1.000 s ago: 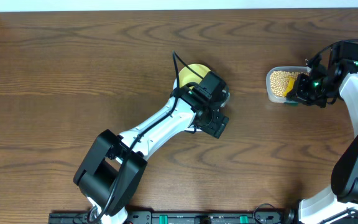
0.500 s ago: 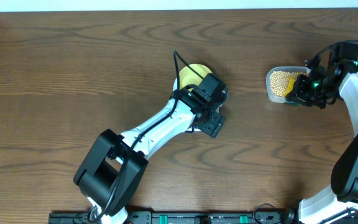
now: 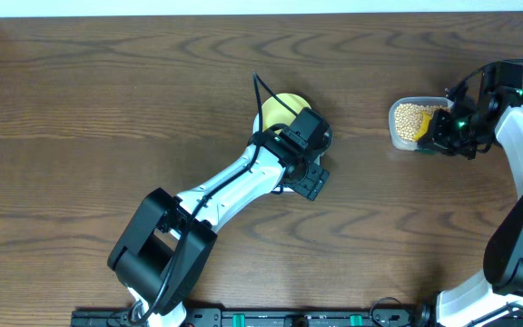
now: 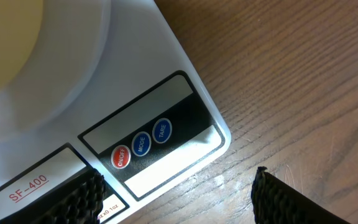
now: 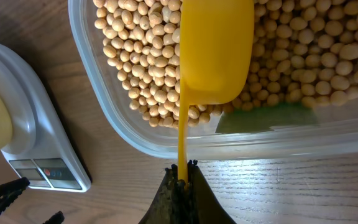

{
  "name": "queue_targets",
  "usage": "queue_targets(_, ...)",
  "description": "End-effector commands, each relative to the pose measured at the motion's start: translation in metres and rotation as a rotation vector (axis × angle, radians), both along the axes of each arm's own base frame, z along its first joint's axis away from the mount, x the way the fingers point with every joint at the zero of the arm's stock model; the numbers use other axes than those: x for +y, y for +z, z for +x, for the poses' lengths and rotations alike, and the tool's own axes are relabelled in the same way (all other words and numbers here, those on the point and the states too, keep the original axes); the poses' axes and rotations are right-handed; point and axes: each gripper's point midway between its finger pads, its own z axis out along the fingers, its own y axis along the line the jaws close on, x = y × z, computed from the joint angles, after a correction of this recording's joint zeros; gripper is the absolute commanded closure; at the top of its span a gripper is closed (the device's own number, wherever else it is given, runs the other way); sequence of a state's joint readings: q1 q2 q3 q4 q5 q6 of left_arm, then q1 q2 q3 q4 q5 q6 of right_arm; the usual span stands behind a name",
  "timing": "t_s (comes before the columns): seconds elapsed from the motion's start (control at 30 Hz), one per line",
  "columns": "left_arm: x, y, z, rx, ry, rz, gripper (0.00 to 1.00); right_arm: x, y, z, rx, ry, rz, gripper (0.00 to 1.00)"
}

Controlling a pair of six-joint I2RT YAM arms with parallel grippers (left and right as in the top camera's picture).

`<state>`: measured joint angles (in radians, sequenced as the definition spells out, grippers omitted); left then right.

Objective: Scoop item into bowl and weigh 50g on scale
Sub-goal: 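Move the left gripper down to the scale's button panel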

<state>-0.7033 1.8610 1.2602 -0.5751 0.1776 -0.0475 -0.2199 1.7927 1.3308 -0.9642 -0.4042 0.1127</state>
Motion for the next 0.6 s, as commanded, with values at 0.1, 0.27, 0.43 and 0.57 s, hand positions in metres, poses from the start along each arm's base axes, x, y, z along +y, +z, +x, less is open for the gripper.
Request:
queue_targets(0.1,0.003,-0.01,-0.003,0.016,0.004,0.019,0.22,0.002,-0.001,0.002,0.0,0.015,0.019,0.99)
queue_targets(0.27,0.001,-0.01,-0.004,0.021,0.015,0.013,0.22,0.002,0.0,0.002,-0.001,0.015,0.019,0.99)
queue_targets(0.43,-0.006,-0.014,-0.01,0.028,0.003,0.016,0.23,0.002,0.0,0.002,-0.003,0.015,0.018,0.99)
queue_targets(0.57,-0.01,-0.019,-0.016,0.037,-0.015,0.025,0.22,0.002,0.0,0.002,-0.003,0.015,0.018,0.99)
